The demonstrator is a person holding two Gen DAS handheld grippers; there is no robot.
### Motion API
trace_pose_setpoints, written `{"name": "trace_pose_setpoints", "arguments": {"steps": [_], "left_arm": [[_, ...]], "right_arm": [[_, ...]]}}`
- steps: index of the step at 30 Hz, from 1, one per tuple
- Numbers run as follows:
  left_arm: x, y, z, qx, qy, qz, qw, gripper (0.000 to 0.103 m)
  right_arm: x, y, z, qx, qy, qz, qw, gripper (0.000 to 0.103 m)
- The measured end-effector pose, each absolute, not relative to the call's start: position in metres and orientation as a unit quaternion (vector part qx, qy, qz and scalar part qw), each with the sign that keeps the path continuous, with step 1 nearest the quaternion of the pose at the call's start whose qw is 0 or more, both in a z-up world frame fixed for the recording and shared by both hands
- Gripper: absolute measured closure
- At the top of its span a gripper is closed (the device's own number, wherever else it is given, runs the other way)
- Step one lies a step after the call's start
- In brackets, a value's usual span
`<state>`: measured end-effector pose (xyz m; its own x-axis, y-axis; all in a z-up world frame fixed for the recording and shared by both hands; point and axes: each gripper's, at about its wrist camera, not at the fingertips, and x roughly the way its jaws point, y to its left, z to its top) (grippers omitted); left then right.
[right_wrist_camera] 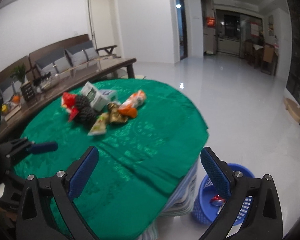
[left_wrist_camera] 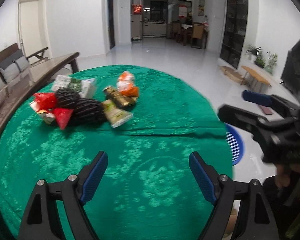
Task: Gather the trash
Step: 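Move both tools back over the trash pile on the table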
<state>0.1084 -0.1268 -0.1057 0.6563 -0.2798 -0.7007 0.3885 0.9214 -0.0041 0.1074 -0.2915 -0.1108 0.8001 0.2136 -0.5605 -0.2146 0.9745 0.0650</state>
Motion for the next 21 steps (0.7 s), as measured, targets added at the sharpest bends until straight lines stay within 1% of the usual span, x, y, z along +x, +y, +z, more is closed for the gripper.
{"name": "trace_pose_setpoints", "arguments": {"steps": [10, 15, 21], "left_arm": [[0.133, -0.076, -0.13, 0.042, 0.386, -0.109, 0.915, 0.018], [0.144, -0.064, -0.139, 0.05, 0.391, -0.086, 0.915, 0.018], [0.15, -0.053, -0.148, 0.024, 0.417, -0.086, 0.904, 0.018]], "right_arm": [[0.103, -0.254, -0.13, -0.068, 0.314, 0.132, 0.938, 0.001], [0.11, -0.249, -0.138, -0.076, 0.324, 0.135, 0.933, 0.001], [0.113, -0.24, -0.144, -0.09, 0.327, 0.138, 0.931, 0.001]]}}
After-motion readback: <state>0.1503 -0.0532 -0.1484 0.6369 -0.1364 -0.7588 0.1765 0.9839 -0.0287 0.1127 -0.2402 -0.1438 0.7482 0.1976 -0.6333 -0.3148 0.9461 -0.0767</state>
